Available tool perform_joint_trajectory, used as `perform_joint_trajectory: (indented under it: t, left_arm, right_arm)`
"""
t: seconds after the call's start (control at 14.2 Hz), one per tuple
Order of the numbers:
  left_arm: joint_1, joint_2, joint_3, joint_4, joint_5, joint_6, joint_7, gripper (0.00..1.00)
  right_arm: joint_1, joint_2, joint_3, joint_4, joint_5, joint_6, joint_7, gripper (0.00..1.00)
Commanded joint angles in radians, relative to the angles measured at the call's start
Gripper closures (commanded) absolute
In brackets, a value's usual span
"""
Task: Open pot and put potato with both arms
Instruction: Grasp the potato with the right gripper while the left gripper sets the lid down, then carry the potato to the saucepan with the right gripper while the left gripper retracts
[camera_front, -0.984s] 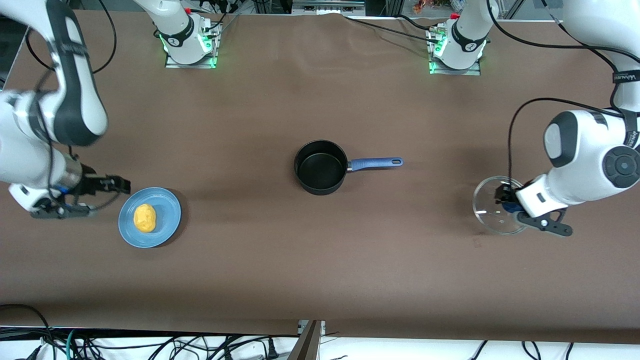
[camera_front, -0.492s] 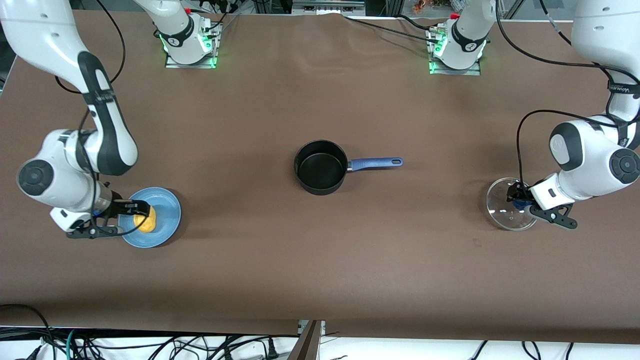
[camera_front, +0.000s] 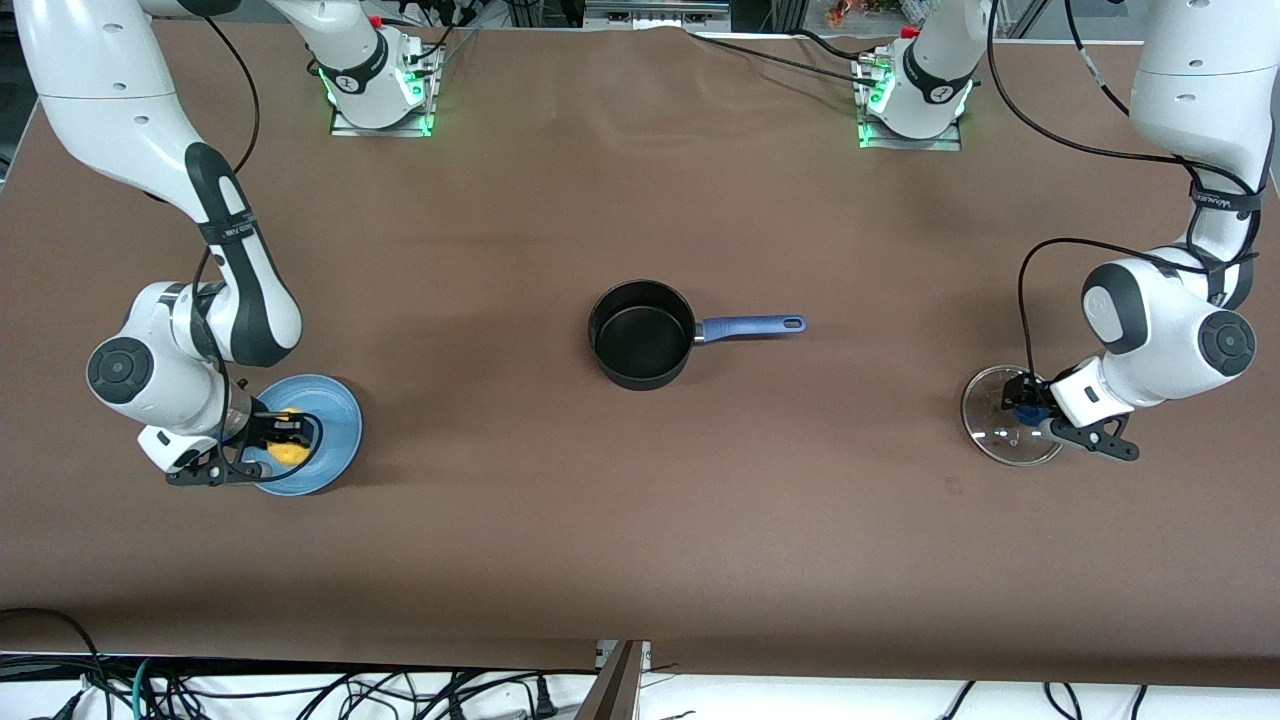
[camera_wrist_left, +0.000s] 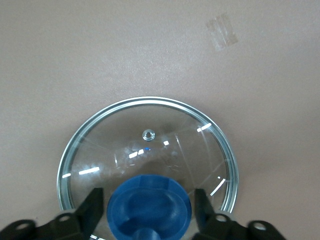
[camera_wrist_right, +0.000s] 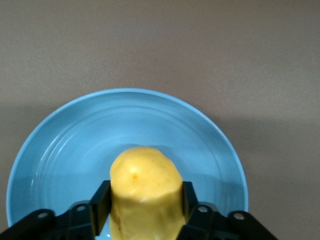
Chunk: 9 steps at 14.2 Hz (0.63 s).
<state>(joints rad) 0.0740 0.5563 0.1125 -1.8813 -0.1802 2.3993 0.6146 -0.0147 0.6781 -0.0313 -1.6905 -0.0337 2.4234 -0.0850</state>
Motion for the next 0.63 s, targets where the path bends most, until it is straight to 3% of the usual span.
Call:
perform_joint_trajectory:
  t: [0.0,0.28,0.56]
  left_arm:
    - [-0.002,-0.068,-0.004,0.014,-0.03,-0.078,0.01,0.0]
    - [-0.025,-0.166,-0.007,0.137,0.033,-0.36,-0.172,0.0]
    - [-0.054,-0.269,-0.019,0.263,0.114,-0.645,-0.399,0.0]
  right_arm:
    - [0.01,-0.027,0.005,0.011,-0.006,-0.064,0.002,0.78]
    - [0.054,-0.11,0.016,0.104,0.02,-0.372,0.065,0.77]
    - [0.117,-0.176,0.131,0.159,0.067,-0.576,0.438,0.76]
